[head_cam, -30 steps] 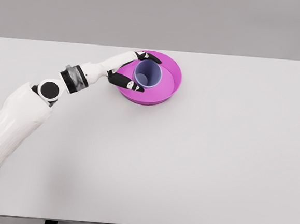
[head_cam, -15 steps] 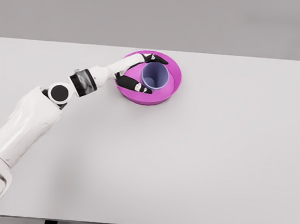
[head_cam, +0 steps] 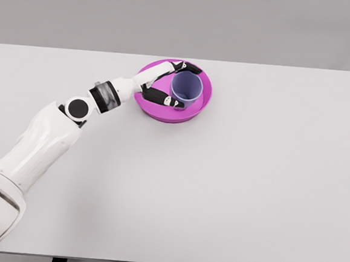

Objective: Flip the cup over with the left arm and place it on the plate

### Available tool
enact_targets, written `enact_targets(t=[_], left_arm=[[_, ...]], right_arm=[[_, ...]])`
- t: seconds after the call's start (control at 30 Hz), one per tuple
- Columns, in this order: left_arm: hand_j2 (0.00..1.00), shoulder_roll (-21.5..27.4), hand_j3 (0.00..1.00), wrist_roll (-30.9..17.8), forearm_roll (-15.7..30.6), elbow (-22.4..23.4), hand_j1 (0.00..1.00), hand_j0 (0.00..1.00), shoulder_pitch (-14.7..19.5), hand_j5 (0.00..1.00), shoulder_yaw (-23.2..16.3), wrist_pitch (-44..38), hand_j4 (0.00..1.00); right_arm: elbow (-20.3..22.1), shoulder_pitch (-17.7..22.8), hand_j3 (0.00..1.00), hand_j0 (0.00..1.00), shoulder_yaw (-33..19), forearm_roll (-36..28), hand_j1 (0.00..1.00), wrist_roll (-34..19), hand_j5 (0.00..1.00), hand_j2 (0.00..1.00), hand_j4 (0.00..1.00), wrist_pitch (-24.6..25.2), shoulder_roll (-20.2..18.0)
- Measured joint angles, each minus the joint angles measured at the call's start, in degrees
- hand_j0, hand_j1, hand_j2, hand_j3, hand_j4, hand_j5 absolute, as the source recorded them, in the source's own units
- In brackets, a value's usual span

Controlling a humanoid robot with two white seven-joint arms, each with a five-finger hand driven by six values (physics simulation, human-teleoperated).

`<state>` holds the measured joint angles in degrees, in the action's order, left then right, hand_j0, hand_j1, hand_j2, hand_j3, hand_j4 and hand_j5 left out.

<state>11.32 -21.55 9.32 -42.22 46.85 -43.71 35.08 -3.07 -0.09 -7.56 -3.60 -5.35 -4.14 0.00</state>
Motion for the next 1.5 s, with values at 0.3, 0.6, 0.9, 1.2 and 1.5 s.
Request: enact_targets(t=[0.3,0.6,0.9,1.2,1.5], left_arm=[[1.00,-0.1,1.00,0.2,0.0,0.2,1.00,1.00,0.0,1.00,0.1,0.0,1.00],[1.00,0.1,1.00,0.3,0.1,0.0,1.00,1.00,0.0,1.00,0.1,0.0,1.00],[1.00,0.4,1.00,0.4,0.1,-0.5,1.00,1.00,0.0,1.00,2.7,0.0,1.00],[1.00,0.9,1.00,0.4,0.1,-3.1,1.00,1.00,-0.7,1.00,5.2,0.0,1.00],[1.00,1.7,1.00,0.1,0.0,-6.3,1.00,1.00,-2.3,1.00,5.4,0.0,1.00]], right_arm=[[0.0,0.0,1.00,1.00,0.0,0.0,1.00,0.0,1.00,1.00,1.00,0.0,0.0],[0.0,0.0,1.00,1.00,0.0,0.0,1.00,0.0,1.00,1.00,1.00,0.0,0.0],[0.0,0.0,1.00,1.00,0.0,0.0,1.00,0.0,1.00,1.00,1.00,0.0,0.0],[0.0,0.0,1.00,1.00,0.0,0.0,1.00,0.0,1.00,1.00,1.00,0.0,0.0],[0.0,0.0,1.00,1.00,0.0,0.0,1.00,0.0,1.00,1.00,1.00,0.0,0.0]])
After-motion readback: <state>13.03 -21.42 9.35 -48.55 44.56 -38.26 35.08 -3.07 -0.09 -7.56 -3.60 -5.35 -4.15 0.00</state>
